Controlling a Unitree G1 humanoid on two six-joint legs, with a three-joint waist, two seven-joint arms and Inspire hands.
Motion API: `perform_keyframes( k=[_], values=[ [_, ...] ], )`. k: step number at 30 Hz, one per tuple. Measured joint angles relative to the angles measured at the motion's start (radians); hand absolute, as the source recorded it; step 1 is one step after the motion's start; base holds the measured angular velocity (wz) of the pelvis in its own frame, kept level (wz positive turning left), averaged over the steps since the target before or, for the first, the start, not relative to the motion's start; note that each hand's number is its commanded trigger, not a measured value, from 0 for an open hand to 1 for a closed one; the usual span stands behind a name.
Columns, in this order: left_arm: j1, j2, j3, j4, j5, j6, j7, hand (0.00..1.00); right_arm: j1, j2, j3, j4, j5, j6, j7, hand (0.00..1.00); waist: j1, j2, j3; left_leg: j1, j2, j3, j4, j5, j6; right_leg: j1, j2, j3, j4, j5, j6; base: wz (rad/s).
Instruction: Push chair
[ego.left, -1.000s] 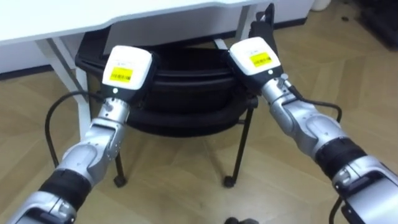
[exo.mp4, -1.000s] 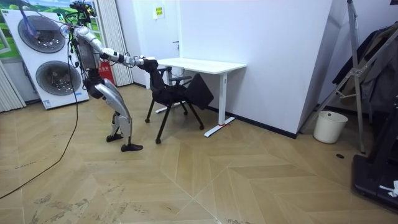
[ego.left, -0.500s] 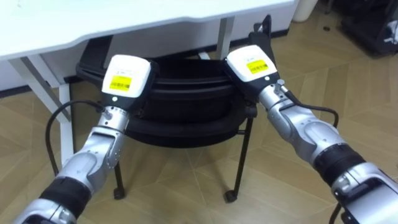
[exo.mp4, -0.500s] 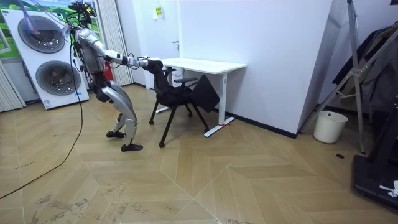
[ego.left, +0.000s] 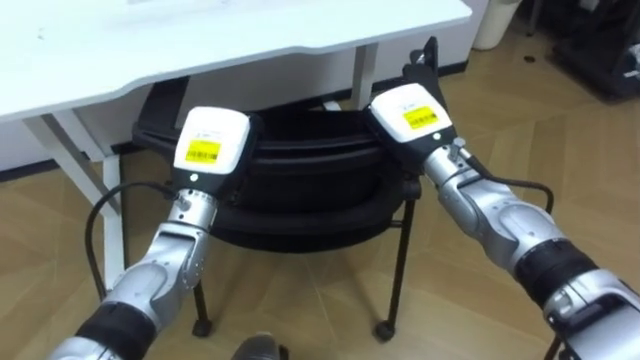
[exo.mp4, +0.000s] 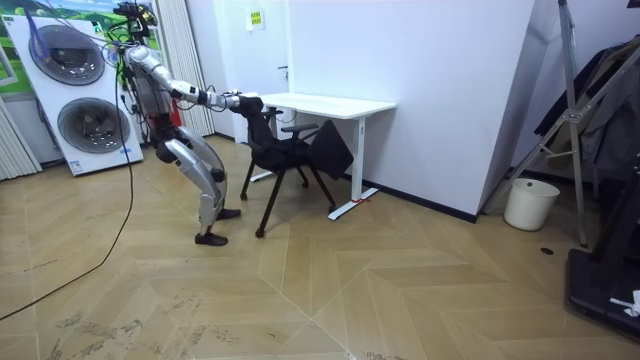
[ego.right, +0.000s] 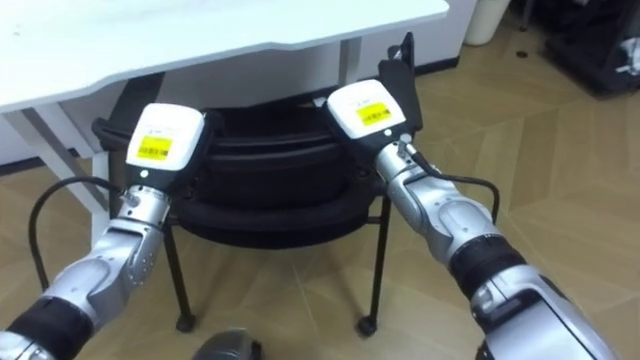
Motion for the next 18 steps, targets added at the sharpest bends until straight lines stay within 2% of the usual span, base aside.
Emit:
perform_keyframes(
  k=[3,5,6,10,12,14,16,17,18],
  values=[
    [-0.01,0.002,0.001,-0.002,0.009,0.005,-0.002,1.0,-0.005,0.006,0.001,0.012,0.007,0.003,-0.016,1.0,0.004,-0.008,-0.0002,-0.007,-0.003,-0.006,-0.005,0.002,0.0,0.01,-0.041,-0.056,-0.002,0.0,0.001,0.15],
    [-0.012,0.011,0.007,-0.011,0.009,0.006,-0.001,1.0,-0.017,0.01,0.002,0.014,0.008,0.005,-0.02,1.0,0.009,-0.012,0.0006,-0.017,-0.004,-0.012,-0.006,0.002,0.0,0.009,-0.055,-0.081,-0.003,0.0,0.001,0.1],
    [-0.013,0.015,0.011,-0.02,0.01,0.011,0.0,1.0,-0.029,0.01,0.01,0.016,0.01,0.01,-0.022,1.0,0.011,-0.015,0.001,-0.025,-0.013,-0.026,-0.009,0.002,0.0,0.009,-0.071,-0.108,-0.003,0.0,0.001,0.07],
    [-0.017,0.023,0.026,-0.049,0.009,0.024,0.002,1.0,-0.063,0.013,0.046,0.023,0.038,0.027,-0.033,1.0,0.035,-0.02,0.0015,-0.036,-0.048,-0.085,-0.014,0.002,-0.001,0.016,-0.095,-0.162,-0.01,0.002,0.006,0.0],
    [-0.013,0.027,0.029,-0.061,0.009,0.031,0.003,1.0,-0.07,0.012,0.059,0.023,0.045,0.033,-0.04,1.0,0.036,-0.023,-0.0002,-0.034,-0.062,-0.115,-0.02,0.002,-0.001,0.041,-0.102,-0.194,-0.017,-0.009,0.026,0.3],
    [-0.008,0.029,0.031,-0.069,0.009,0.034,0.002,1.0,-0.073,0.012,0.062,0.026,0.046,0.033,-0.041,1.0,0.042,-0.023,0.0,-0.024,-0.07,-0.125,-0.023,0.003,-0.002,0.061,-0.106,-0.207,-0.02,-0.02,0.036,0.25],
    [0.006,0.03,0.034,-0.083,0.01,0.039,0.003,1.0,-0.073,0.013,0.07,0.027,0.046,0.033,-0.044,1.0,0.058,-0.022,-0.0003,-0.006,-0.071,-0.129,-0.026,0.021,-0.005,0.085,-0.105,-0.212,-0.023,-0.034,0.047,0.12],
    [0.015,0.035,0.034,-0.093,0.011,0.042,0.004,1.0,-0.073,0.01,0.072,0.029,0.046,0.033,-0.046,1.0,0.064,-0.024,0.0006,0.004,-0.075,-0.136,-0.025,0.039,-0.007,0.106,-0.108,-0.221,-0.024,-0.045,0.052,0.25],
    [0.017,0.035,0.034,-0.099,0.014,0.045,0.005,1.0,-0.073,0.01,0.072,0.03,0.047,0.033,-0.052,1.0,0.064,-0.029,0.0025,0.01,-0.085,-0.145,-0.027,0.041,-0.005,0.125,-0.114,-0.238,-0.031,-0.052,0.054,0.37]
  ],
)
